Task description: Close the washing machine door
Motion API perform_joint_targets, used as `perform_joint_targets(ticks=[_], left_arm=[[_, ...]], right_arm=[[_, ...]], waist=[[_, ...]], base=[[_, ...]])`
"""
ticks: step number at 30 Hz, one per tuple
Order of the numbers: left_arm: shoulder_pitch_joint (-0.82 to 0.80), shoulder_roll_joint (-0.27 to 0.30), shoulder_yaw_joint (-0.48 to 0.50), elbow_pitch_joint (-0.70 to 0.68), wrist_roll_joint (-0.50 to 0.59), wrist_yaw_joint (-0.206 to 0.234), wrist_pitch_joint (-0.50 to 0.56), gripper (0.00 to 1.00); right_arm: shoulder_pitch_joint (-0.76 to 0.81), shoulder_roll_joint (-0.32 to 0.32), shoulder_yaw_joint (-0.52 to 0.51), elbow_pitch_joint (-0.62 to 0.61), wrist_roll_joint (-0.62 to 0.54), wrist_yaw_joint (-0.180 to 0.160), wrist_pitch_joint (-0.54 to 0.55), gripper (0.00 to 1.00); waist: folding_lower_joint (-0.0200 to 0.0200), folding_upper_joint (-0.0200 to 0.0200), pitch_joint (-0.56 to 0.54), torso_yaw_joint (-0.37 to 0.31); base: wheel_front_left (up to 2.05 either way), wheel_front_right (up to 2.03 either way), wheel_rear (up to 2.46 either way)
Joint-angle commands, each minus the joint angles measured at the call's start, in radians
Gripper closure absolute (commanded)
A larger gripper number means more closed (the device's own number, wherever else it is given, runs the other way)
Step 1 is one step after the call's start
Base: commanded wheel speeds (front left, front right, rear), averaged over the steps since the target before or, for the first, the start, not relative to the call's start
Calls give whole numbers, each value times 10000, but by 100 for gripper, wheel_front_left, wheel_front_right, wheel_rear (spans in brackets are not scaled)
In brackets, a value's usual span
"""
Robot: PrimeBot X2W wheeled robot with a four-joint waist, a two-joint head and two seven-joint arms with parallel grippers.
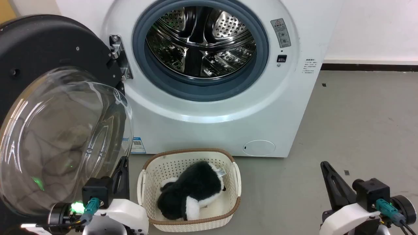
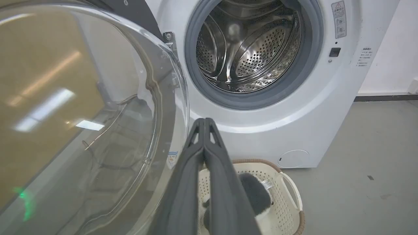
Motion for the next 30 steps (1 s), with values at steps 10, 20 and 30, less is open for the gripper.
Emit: perform_joint_targets(ticks=[10,20,30], left_arm=[[140,-11,16,-41,87,-43,3,100],[140,-11,16,-41,87,-43,3,100],[140,-11,16,-41,87,-43,3,100]], right_arm=[[-115,47,1,-49,-78,8,7,100],[-115,47,1,-49,-78,8,7,100],[-115,47,1,-49,-78,8,7,100]], waist=[[0,0,0,0],[0,0,0,0],[0,0,0,0]], base=[[0,0,0],[0,0,0],[0,0,0]])
